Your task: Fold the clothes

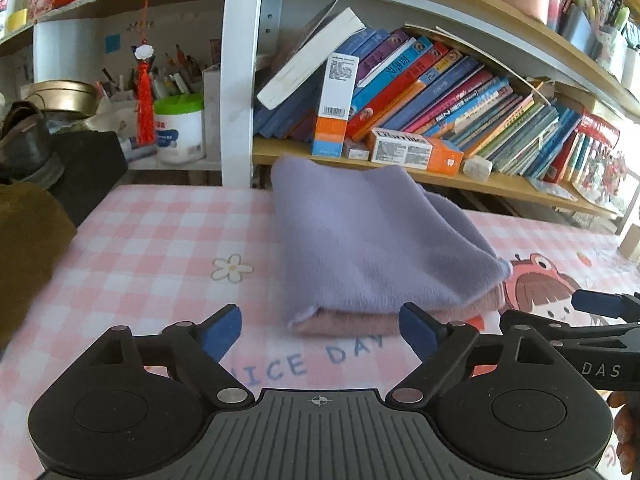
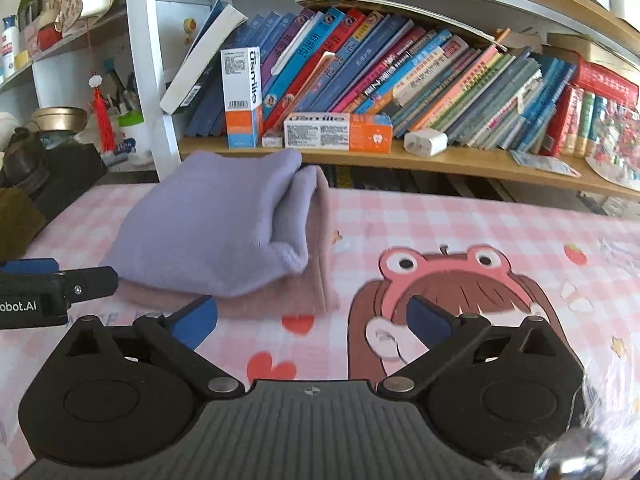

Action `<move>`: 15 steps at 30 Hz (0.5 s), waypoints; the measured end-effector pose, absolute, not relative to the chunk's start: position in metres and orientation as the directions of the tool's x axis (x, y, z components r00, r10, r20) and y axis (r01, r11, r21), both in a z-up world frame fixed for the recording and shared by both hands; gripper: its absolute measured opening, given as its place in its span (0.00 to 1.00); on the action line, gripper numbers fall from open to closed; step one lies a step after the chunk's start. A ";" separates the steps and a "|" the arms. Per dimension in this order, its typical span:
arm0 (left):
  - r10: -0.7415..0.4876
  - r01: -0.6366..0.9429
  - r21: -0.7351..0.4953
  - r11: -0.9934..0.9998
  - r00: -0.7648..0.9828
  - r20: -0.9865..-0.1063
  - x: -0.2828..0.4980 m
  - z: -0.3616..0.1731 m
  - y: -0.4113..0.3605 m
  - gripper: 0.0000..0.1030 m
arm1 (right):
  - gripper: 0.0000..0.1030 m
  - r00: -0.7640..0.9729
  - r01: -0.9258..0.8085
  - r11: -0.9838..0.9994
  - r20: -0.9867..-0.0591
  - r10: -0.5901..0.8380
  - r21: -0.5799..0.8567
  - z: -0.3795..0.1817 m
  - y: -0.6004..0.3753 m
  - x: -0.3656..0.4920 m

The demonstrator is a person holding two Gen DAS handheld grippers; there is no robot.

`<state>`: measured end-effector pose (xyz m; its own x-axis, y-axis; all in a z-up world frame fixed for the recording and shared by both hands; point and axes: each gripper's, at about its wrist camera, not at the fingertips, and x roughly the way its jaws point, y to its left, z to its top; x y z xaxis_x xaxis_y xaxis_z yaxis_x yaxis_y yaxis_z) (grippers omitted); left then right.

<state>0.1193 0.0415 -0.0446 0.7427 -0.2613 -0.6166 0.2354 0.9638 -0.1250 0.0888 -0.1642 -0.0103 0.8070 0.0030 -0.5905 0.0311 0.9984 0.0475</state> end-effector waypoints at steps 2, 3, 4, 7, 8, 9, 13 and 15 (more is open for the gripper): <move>-0.262 0.234 -0.129 0.964 0.731 -0.630 0.115 -0.045 0.041 0.86 | 1.00 0.801 0.040 0.998 -0.598 -0.001 0.051 -0.011 -0.164 0.082; -0.262 0.234 -0.129 0.963 0.728 -0.633 0.113 -0.046 0.041 0.86 | 1.00 0.798 0.044 0.998 -0.602 -0.004 0.053 -0.011 -0.164 0.078; -0.262 0.235 -0.129 0.963 0.725 -0.637 0.111 -0.046 0.041 0.86 | 1.00 0.796 0.047 0.997 -0.606 -0.004 0.055 -0.012 -0.163 0.075; -0.261 0.236 -0.126 0.963 0.725 -0.638 0.104 -0.046 0.039 0.89 | 1.00 0.791 0.054 0.997 -0.612 -0.008 0.057 -0.012 -0.162 0.067; -0.261 0.237 -0.125 0.963 0.725 -0.638 0.103 -0.046 0.039 0.91 | 1.00 0.789 0.054 0.997 -0.614 -0.009 0.055 -0.012 -0.161 0.066; -0.261 0.237 -0.124 0.963 0.724 -0.638 0.102 -0.046 0.039 0.91 | 1.00 0.789 0.052 0.997 -0.614 -0.009 0.053 -0.011 -0.160 0.064; -0.258 0.238 -0.119 0.964 0.723 -0.641 0.099 -0.047 0.037 0.91 | 1.00 0.790 0.050 0.998 -0.613 -0.011 0.046 -0.009 -0.160 0.062; -0.255 0.238 -0.116 0.964 0.721 -0.644 0.099 -0.048 0.036 0.92 | 1.00 0.791 0.051 0.998 -0.612 -0.013 0.044 -0.009 -0.160 0.061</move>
<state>0.0991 0.0356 -0.0478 0.7214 -0.2552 -0.6438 0.2378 0.9644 -0.1158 0.0612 -0.1602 -0.0085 0.7906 -0.0135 -0.6122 0.0507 0.9978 0.0435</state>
